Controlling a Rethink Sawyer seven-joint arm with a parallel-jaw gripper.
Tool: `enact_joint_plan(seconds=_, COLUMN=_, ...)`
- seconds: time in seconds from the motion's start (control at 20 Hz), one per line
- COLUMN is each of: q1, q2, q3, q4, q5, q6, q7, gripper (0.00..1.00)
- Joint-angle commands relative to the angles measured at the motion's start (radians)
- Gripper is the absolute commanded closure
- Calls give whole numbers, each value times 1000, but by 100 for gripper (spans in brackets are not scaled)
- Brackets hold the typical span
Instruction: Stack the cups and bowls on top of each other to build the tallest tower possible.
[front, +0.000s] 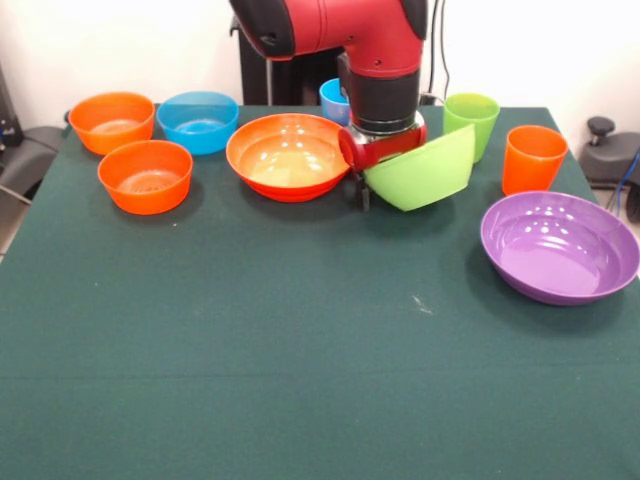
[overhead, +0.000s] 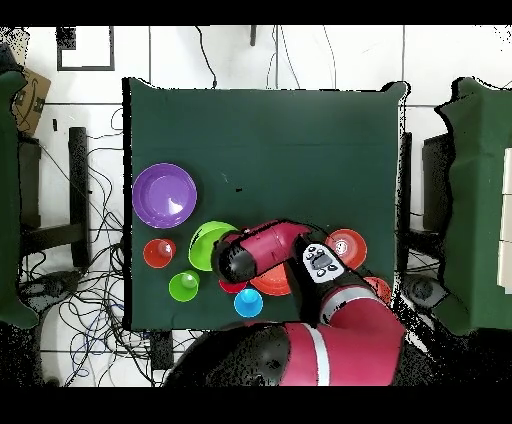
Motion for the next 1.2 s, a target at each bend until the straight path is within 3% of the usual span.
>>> enact_joint_plan(seconds=0.05, q1=61, q2=37, q3=-13, q4=-96, q5=-22, q6=56, q7=34, gripper=100)
enact_joint_plan(seconds=0.6, q1=140, q2=3, q3=-32, q4=-80, q5=11, q6=63, q7=69, gripper=100)
enact_joint_plan(seconds=0.9, q1=220, q2=-16, q3=-71, q4=-54, q5=31, q6=21, q7=132, gripper=100)
enact_joint_plan(seconds=0.95, q1=147, q2=7, q3=-58, q4=-70, q5=14, q6=17, q7=81, gripper=100)
enact_joint_plan(seconds=1.0, q1=148, q2=10, q3=-61, q4=-73, q5=15, q6=8, q7=85, gripper=100)
enact_joint_plan(seconds=1.05, q1=192, q2=-1, q3=-78, q4=-53, q5=24, q6=-7, q7=120, gripper=100)
enact_joint_plan(seconds=1.2, q1=222, q2=13, q3=-84, q4=-59, q5=42, q6=-19, q7=134, gripper=100)
